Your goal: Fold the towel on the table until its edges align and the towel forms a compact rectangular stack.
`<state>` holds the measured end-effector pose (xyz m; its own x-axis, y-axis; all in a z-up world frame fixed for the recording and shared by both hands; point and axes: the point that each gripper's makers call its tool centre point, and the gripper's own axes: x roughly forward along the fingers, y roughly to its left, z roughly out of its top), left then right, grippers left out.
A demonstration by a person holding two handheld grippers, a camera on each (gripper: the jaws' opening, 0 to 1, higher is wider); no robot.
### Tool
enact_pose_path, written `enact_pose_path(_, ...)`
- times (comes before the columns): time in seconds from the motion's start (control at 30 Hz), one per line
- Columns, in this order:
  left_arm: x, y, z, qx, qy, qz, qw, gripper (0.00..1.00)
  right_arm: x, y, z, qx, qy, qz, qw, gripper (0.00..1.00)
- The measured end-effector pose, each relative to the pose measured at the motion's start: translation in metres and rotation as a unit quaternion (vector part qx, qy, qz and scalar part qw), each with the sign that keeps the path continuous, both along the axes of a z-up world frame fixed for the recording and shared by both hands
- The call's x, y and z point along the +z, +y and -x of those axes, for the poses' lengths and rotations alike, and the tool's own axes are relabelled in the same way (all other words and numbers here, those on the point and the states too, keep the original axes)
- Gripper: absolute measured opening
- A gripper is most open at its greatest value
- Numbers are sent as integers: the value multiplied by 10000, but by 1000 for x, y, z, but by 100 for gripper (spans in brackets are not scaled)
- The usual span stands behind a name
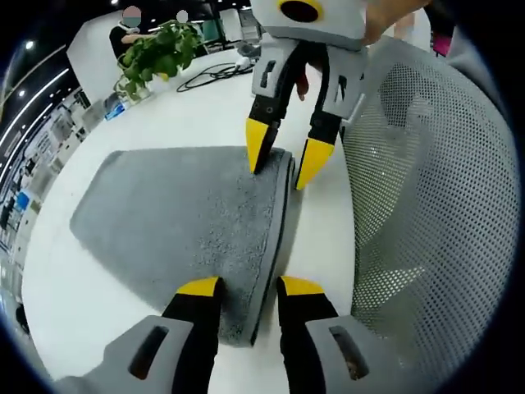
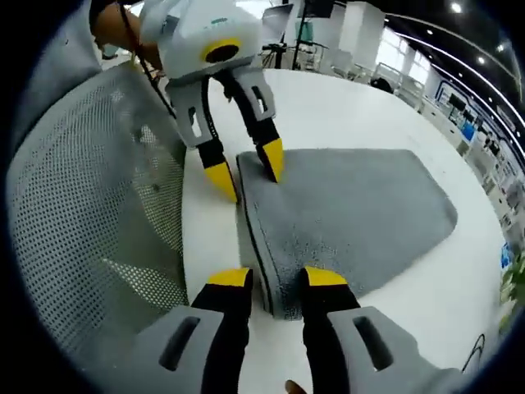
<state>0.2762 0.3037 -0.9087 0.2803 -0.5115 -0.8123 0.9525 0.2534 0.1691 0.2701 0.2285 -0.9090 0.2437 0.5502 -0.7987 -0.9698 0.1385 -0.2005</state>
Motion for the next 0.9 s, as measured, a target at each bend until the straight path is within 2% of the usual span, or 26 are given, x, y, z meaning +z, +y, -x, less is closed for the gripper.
enact_pose_path(0.07,0,0,-1,11,41,23,10000,27,-9,-1,1,48,9,56,10000,24)
enact_pose_path(0.23,0,1,-4,-118,99,4,9999,23,-11,1,-3,223,-105,171,9995,21)
enact_pose_path(0.43,1,2,-8,-320,30,-46,9995,16,-14,-2,-10,27,205,-15,9998,16)
enact_pose_path(0.7,0,0,-12,-283,-18,-81,9996,11,-15,0,-14,-71,284,-7,9996,8)
enact_pose_path(0.9,-1,0,-9,-232,-118,-315,9992,8,-8,1,-10,-179,273,55,9995,7)
